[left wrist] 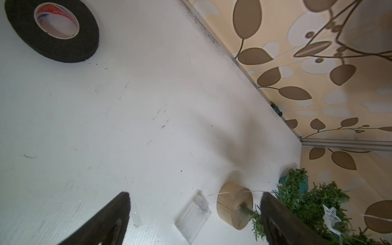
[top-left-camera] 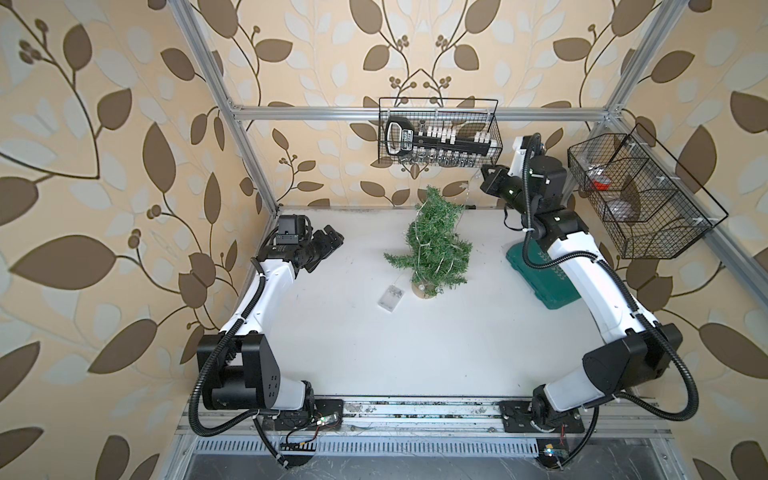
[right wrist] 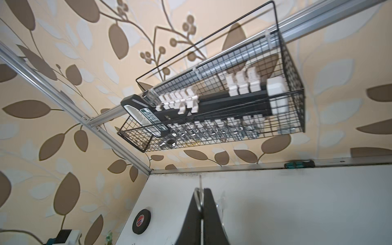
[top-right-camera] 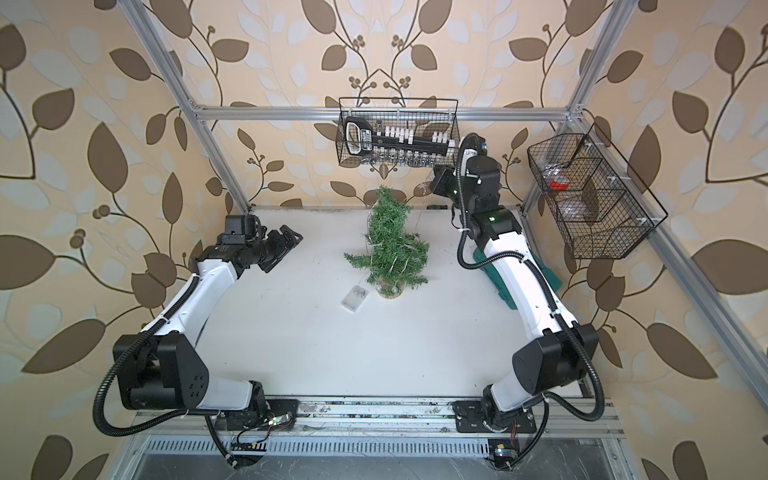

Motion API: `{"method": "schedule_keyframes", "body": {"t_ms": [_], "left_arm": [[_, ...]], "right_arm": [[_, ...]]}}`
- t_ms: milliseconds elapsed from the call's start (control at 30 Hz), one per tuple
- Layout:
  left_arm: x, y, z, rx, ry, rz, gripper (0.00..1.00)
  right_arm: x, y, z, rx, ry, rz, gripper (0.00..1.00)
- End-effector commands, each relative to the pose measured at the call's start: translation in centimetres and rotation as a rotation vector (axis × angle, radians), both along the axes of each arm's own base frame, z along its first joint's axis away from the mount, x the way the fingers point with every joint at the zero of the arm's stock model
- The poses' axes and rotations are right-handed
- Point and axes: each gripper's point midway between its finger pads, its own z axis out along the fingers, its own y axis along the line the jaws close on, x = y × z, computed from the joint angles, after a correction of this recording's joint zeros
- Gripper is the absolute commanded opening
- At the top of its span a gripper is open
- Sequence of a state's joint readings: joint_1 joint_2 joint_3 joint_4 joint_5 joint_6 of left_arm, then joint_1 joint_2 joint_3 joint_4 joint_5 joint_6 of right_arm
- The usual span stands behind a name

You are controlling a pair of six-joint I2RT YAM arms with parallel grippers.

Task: Remove string lights from the small christmas tree
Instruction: Remove the light string from the Christmas tree.

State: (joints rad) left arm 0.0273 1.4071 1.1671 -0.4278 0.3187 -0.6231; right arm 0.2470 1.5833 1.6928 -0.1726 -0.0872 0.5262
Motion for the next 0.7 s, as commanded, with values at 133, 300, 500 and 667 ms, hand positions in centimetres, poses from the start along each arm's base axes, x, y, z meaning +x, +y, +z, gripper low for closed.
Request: {"method": "schedule_keyframes", "body": {"t_ms": [133,300,500,667], "left_arm": [[0.0,-4.2,3.0,0.046,-0.128,-0.140,0.90],[0.6,-6.8,4.6,0.092,-0.187,-0.246,0.87],[1.6,-8.7,7.2,0.104,-0.293,-0.306,0.85],[2.4,-9.5,9.5,0.090,-0.438,-0.326,0.85]], "right_arm": [[1.3,4.7,1.2,0.009,-0.014,0.202,0.00],[3.1,8.8,3.5,0.020,-0.052,0.333,0.00],[3.7,12.4,7.8,0.069,-0.171,0.416,0.00],[1.8,16.7,8.0,0.142,-0.185,0.584,0.00]]}}
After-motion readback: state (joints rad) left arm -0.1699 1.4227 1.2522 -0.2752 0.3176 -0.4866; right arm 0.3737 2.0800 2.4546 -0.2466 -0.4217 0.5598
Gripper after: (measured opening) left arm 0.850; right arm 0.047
